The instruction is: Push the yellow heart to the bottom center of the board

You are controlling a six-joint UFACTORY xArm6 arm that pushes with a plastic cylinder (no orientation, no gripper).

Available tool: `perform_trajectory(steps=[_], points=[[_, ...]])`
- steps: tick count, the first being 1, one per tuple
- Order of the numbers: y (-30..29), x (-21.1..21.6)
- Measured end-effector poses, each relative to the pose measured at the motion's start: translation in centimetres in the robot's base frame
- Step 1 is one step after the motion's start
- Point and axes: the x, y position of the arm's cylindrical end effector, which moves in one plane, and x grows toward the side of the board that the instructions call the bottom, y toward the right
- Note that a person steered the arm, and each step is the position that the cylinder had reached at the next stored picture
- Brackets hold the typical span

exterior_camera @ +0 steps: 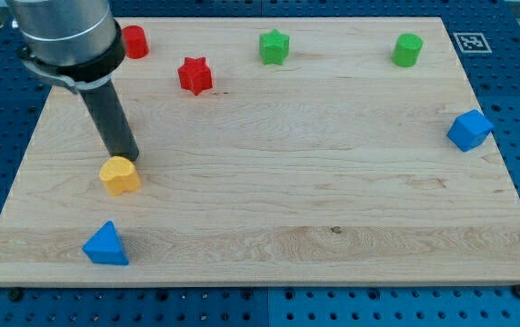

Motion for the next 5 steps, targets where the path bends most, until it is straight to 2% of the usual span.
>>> perform_trajectory(steps=[1,2,3,4,5], points=[[1.5,1.9],[0.9,-0.1],[-3.3,-2.7],[-5.9,-1.1],[-5.5,2.4]])
